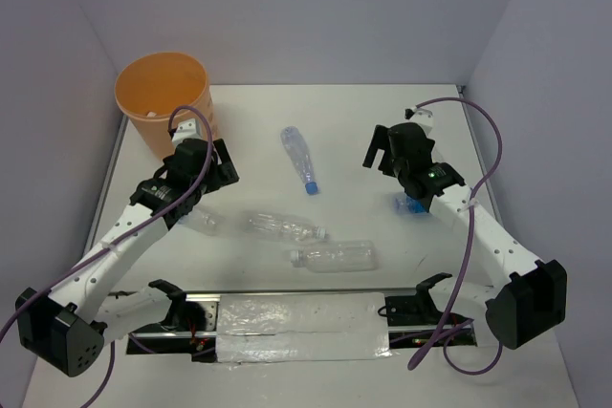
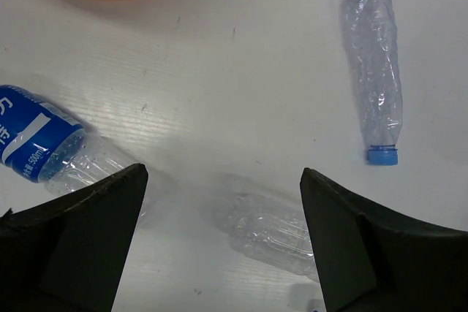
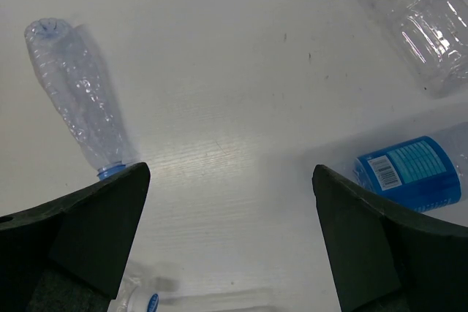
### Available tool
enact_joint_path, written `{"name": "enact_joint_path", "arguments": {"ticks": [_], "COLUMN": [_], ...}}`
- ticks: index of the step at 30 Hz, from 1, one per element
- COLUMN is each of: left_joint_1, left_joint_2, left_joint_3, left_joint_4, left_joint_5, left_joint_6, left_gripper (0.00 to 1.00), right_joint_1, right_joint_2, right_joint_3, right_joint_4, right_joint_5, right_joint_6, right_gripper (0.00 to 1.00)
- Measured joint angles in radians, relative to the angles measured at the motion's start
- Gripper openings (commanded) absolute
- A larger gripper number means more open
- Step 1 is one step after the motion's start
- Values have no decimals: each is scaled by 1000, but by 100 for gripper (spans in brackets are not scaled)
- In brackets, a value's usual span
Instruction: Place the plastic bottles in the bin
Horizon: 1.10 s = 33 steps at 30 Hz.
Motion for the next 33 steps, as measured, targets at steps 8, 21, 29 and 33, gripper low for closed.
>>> {"name": "enact_joint_path", "arguments": {"ticks": [8,21,29,33], "left_joint_1": [0,0,59,142], "left_joint_2": [-1,-9,45,88], "left_joint_3": [0,-25,-83,-89], "left_joint_4": [-25,-251,-354,-329], "left_joint_5": [-27,-99,-188,-210], "left_joint_6": [-23,-309,-636,-666], "left_gripper": [99,99,99,99], "right_joint_1": [0,2,2,2], "right_joint_2": [-4,-22,-23,-29], "right_joint_3": [0,0,0,0], "right_joint_4": [2,11,22,29], "right_joint_5": [0,-29,-71,-91], "right_joint_6": [0,-5,-6,-9], "right_gripper": [100,100,100,100]}}
